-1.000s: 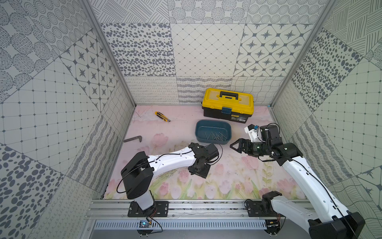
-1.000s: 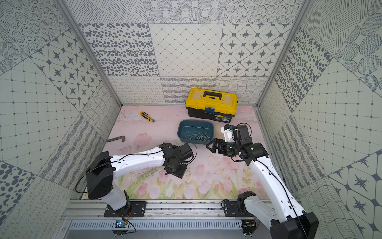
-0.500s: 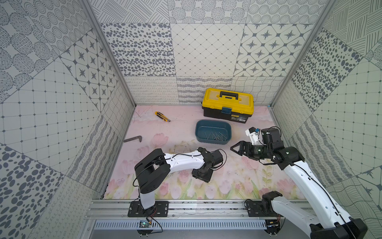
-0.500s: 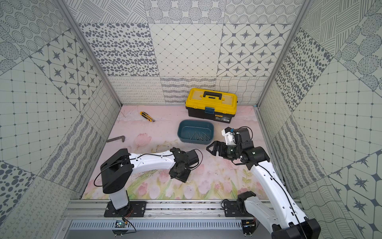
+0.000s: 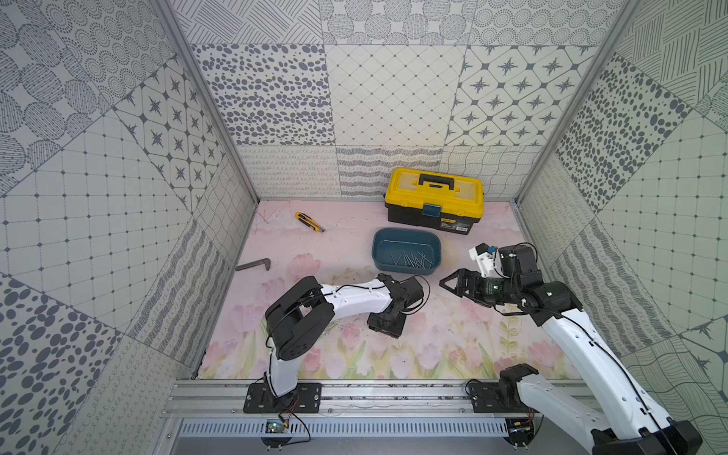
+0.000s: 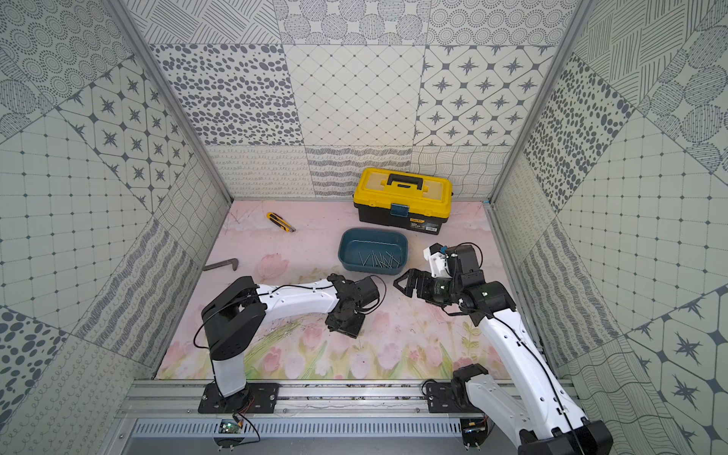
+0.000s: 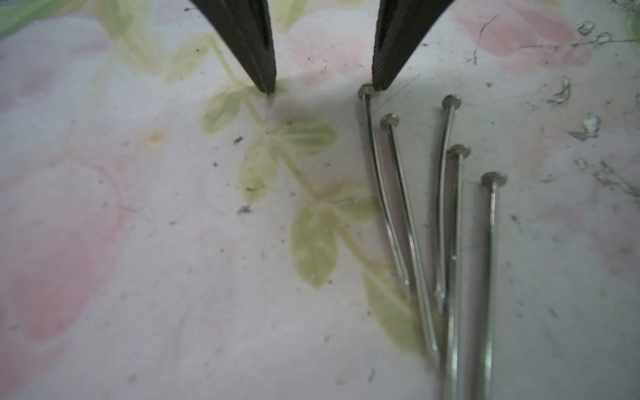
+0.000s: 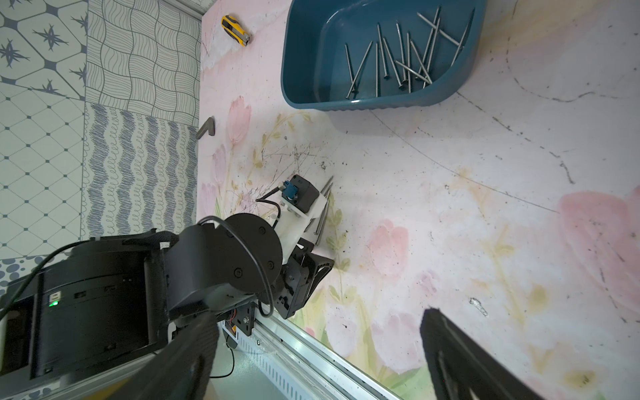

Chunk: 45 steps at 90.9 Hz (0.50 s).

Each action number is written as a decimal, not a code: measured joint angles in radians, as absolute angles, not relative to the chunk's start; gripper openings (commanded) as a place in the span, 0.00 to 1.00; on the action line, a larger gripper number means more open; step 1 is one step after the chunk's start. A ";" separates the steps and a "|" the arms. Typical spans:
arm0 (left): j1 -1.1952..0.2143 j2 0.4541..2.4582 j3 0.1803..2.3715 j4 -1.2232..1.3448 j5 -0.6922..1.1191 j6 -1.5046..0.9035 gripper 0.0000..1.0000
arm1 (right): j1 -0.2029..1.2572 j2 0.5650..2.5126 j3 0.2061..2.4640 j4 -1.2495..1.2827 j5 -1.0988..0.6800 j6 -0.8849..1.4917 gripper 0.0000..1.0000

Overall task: Put the nails on the desktop into the storage box
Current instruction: Pick up the nail from the center of the board.

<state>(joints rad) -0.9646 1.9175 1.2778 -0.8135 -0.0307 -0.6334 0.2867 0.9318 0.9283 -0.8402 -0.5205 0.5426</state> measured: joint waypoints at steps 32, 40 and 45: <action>-0.941 1.956 1.314 -0.830 -0.024 -0.598 0.49 | 0.287 0.939 0.928 -0.840 -0.520 0.542 0.97; -0.938 1.968 1.330 -0.846 -0.017 -0.586 0.49 | 0.287 0.943 0.928 -0.840 -0.520 0.542 0.97; -0.935 1.975 1.341 -0.857 -0.011 -0.579 0.49 | 0.287 0.944 0.928 -0.840 -0.520 0.542 0.97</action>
